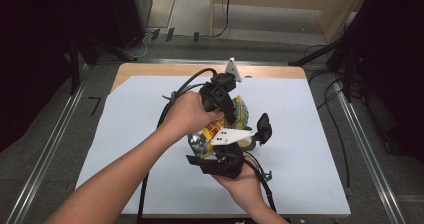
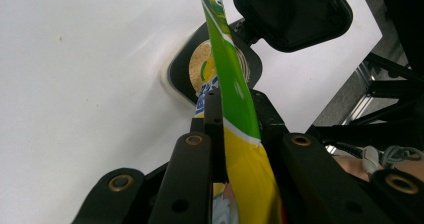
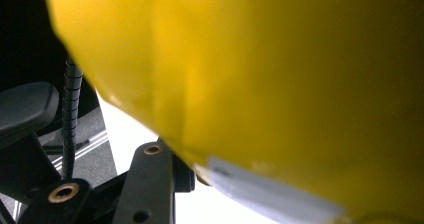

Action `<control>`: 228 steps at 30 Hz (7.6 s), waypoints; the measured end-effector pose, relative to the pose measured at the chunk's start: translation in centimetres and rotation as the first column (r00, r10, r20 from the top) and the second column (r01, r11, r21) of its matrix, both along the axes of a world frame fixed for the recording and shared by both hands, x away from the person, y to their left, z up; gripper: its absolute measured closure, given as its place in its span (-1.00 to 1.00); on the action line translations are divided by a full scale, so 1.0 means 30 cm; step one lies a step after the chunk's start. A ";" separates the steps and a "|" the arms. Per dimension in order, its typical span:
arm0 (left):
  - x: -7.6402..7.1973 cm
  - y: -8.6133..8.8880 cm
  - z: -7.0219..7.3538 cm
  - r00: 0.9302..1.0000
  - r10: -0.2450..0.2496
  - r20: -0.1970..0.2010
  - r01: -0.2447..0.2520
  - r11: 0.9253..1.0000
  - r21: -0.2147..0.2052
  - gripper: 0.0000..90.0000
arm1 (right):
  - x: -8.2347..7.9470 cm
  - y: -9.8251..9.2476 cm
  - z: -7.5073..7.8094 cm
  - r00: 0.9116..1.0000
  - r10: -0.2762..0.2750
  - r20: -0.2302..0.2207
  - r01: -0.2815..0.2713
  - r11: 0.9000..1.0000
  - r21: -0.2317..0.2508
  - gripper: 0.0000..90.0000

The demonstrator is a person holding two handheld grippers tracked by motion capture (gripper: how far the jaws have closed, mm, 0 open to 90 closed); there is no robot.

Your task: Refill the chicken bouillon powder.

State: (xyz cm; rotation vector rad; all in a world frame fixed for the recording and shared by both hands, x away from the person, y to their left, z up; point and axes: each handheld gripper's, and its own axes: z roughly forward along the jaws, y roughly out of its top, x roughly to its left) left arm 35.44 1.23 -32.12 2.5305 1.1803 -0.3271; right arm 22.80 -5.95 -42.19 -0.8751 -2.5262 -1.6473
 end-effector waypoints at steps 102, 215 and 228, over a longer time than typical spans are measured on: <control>0.011 -0.041 -0.029 0.999 -0.009 -0.042 0.010 1.000 0.030 0.77 | 0.012 -0.015 -0.021 1.000 -0.010 -0.022 0.011 1.000 0.008 0.43; 0.017 -0.064 -0.024 0.999 -0.014 -0.045 0.016 0.999 0.051 0.76 | 0.014 -0.026 -0.015 0.999 -0.010 -0.053 0.012 0.999 0.049 0.44; 0.014 -0.067 -0.027 0.999 -0.016 -0.040 0.018 0.998 0.052 0.76 | 0.014 -0.025 -0.020 0.999 -0.013 -0.049 0.016 0.999 0.044 0.44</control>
